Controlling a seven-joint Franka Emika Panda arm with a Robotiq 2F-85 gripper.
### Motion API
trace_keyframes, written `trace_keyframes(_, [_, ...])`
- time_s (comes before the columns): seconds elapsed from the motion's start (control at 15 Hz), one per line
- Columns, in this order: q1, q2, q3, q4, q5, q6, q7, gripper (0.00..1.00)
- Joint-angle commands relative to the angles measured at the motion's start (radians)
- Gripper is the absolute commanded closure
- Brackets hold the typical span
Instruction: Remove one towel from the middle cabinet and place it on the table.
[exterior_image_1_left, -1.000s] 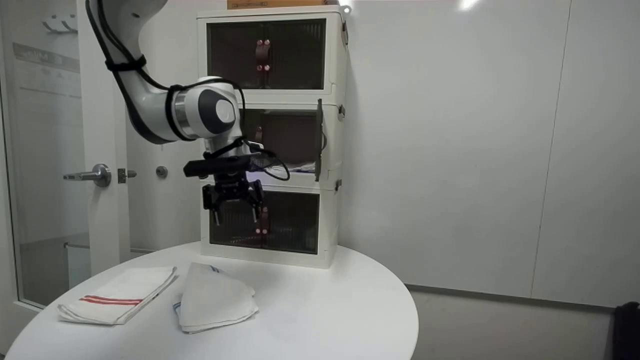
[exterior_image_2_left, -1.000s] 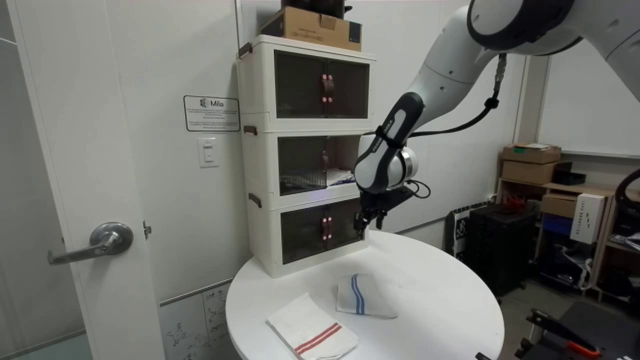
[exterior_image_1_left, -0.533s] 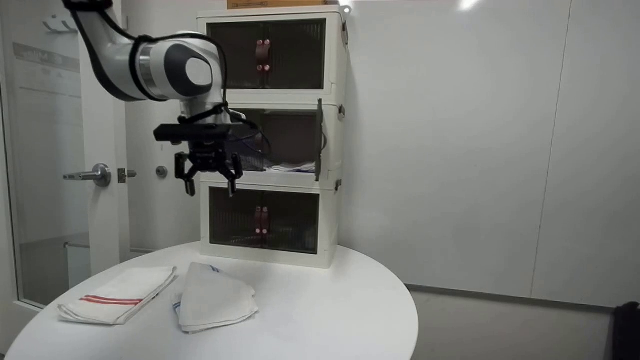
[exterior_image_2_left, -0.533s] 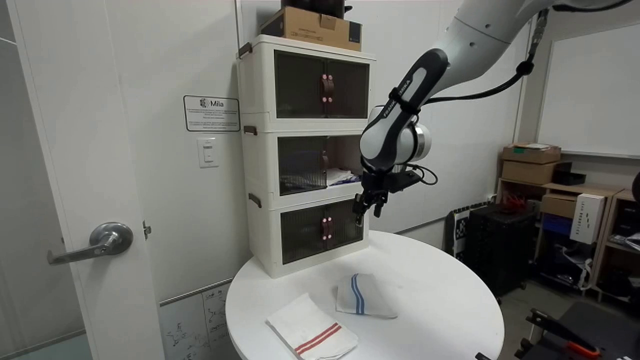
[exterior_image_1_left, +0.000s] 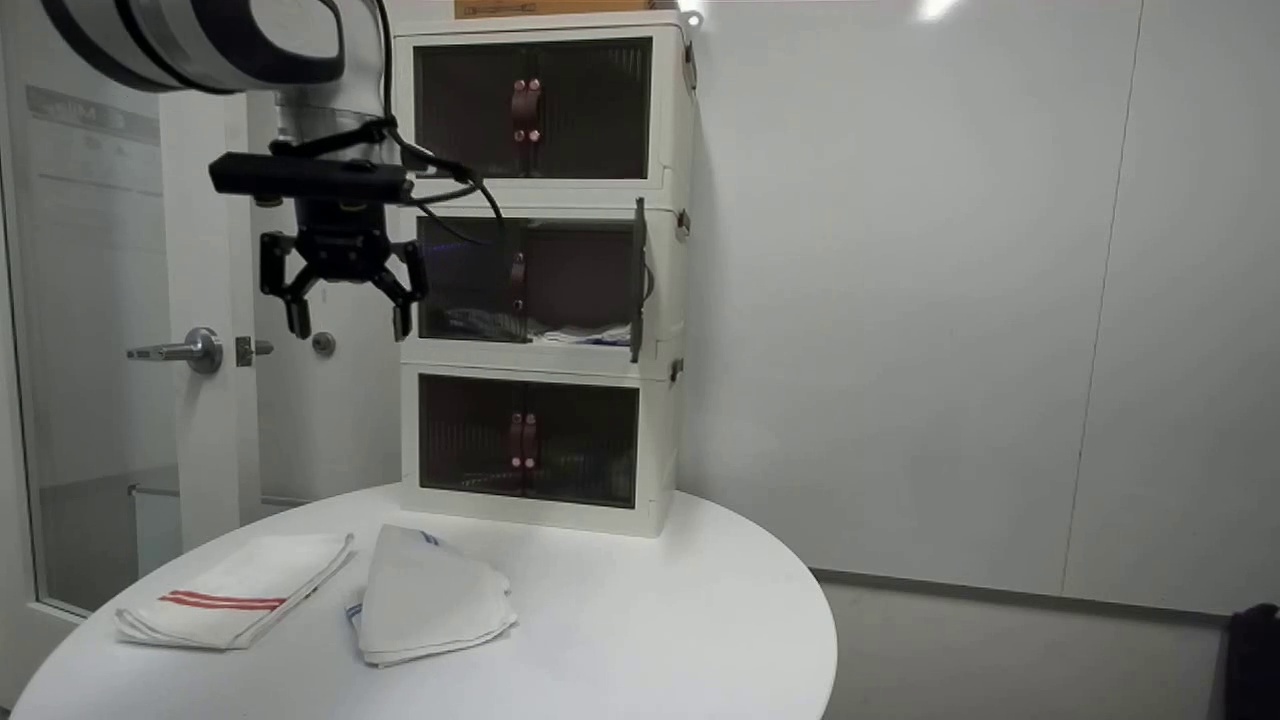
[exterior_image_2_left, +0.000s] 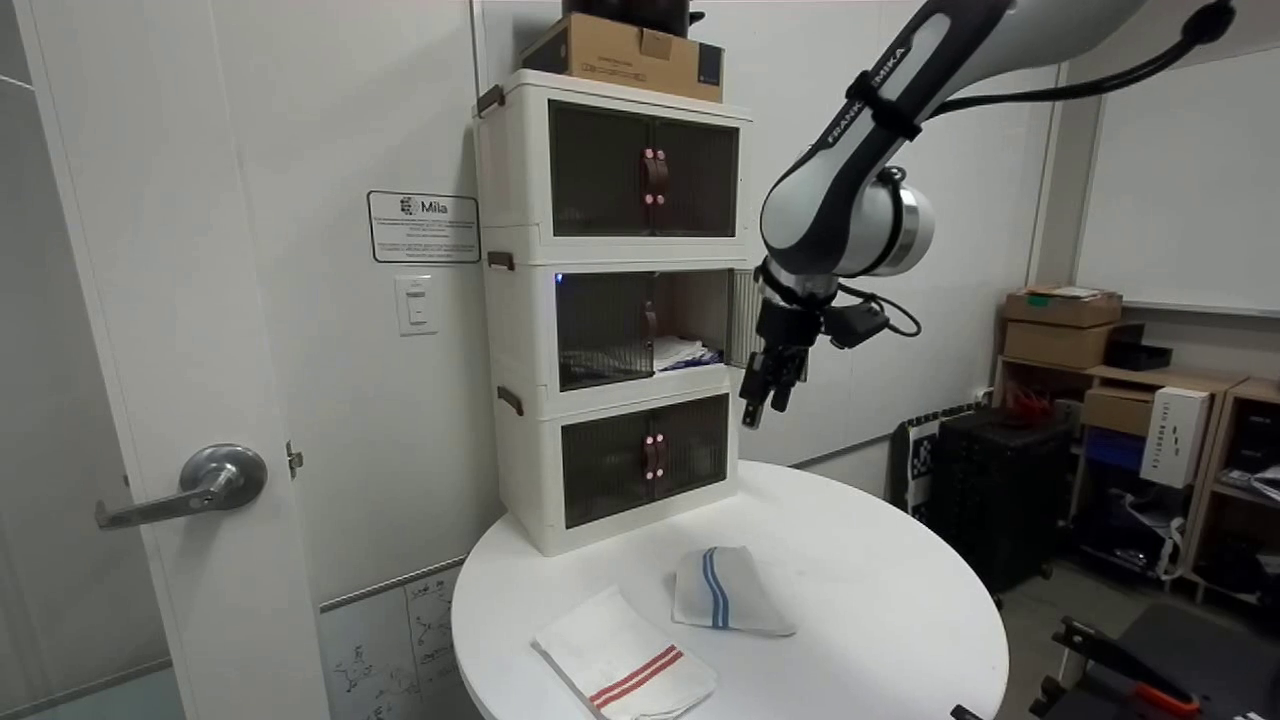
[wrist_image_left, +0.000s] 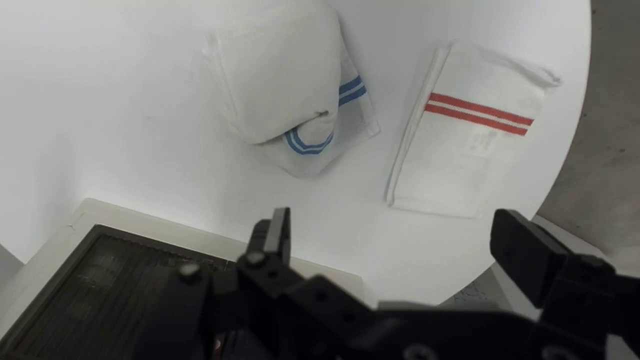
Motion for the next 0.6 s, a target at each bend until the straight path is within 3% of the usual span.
trace_keyframes(0.0, [0.045,-0.183,-0.053,-0.119,0.014,-0.089,-0.084,0.0])
trace_keyframes(0.2, [0.084,-0.284,-0.096,-0.167,0.006,-0.124,-0.082,0.0])
trace_keyframes(0.27, [0.09,-0.191,-0.101,-0.113,-0.016,-0.096,-0.05,0.0])
trace_keyframes(0.53, [0.11,-0.266,-0.12,-0.155,-0.02,-0.107,-0.046,0.0])
